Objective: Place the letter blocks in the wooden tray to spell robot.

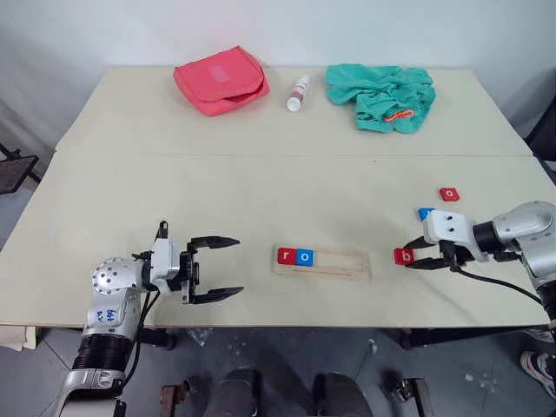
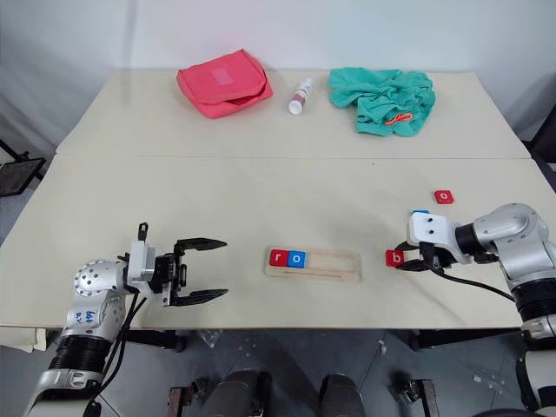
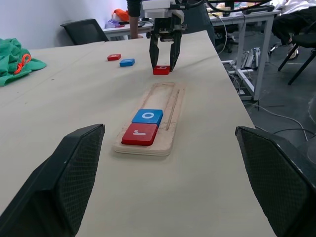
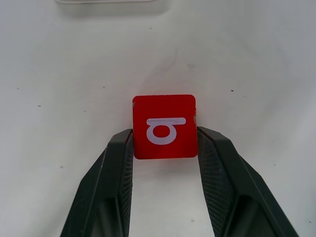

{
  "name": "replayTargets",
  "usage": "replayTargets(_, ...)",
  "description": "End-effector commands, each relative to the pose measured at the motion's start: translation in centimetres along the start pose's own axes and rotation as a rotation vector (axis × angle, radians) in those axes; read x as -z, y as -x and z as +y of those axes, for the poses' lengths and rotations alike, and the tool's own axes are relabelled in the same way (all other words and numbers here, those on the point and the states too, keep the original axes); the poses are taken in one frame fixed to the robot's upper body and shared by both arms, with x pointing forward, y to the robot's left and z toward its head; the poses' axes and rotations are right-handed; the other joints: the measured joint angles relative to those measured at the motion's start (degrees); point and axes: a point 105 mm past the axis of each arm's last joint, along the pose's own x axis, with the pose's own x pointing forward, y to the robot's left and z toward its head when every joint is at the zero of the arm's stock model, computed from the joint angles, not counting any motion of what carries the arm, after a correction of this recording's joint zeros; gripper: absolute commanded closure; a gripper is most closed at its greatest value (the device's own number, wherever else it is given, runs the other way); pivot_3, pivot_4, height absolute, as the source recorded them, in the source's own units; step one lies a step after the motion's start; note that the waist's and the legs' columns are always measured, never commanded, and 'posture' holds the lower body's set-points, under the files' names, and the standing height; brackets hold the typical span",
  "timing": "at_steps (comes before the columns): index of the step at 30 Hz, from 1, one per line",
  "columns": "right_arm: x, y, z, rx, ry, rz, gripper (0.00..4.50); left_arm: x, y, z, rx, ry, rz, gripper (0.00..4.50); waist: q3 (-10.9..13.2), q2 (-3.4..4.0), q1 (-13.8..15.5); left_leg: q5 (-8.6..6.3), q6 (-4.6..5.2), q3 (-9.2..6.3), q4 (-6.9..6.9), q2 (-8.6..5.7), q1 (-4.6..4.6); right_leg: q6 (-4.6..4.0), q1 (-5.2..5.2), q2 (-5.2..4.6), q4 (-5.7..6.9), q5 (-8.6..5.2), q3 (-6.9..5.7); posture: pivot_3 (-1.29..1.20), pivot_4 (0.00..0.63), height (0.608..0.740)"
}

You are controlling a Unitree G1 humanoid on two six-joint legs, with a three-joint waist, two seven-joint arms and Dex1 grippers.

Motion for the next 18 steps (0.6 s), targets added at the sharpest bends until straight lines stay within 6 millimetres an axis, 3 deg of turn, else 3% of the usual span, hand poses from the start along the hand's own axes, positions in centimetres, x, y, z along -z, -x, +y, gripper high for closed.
replayTargets(1,-2.1,0.9,-1.2,0.069,-0.014,-0.054,3.03,-0.3,0.0,0.4,-0.011,-0.013,-0.017,0.0,0.0,0.0,-0.02,0.0,0.0,0.0,0.0,0.0,0.0,0.0,0.0,0.0,0.0,0.0,0.0,0.0,0.15,0.74)
replayTargets(5,-5.7,1.7,-1.8,0.106,-0.075,-0.137,3.03,-0.2,0.2,0.4,-0.009,-0.011,-0.019,0.0,0.05,0.08,-0.09,0.0,-0.01,0.02,-0.04,0.02,-0.03,0.0,-0.1,0.01,0.02,0.0,0.03,0.0,0.15,0.74)
replayTargets(9,-8.6,1.3,-0.8,0.082,-0.105,-0.177,3.03,-0.1,0.4,0.3,0.001,-0.005,-0.023,0.0,0.05,0.09,-0.02,-0.02,-0.04,-0.05,-0.1,0.03,-0.07,0.0,-0.16,0.02,0.04,0.0,0.01,0.0,0.15,0.74)
replayTargets(14,-12.5,-1.8,1.2,0.022,-0.091,-0.192,3.03,0.1,0.4,0.6,0.011,-0.01,-0.019,0.0,0.05,0.08,0.16,-0.03,-0.04,-0.1,-0.07,-0.02,-0.13,0.0,-0.17,0.0,0.03,0.0,0.02,0.0,0.15,0.74)
replayTargets(18,-13.7,-3.8,2.1,0.023,-0.067,-0.156,3.03,0.0,0.2,0.8,0.014,-0.023,-0.02,0.0,0.05,0.08,0.11,-0.03,-0.05,-0.11,-0.08,0.0,-0.13,0.0,-0.22,0.02,0.09,0.0,0.01,0.0,0.15,0.74)
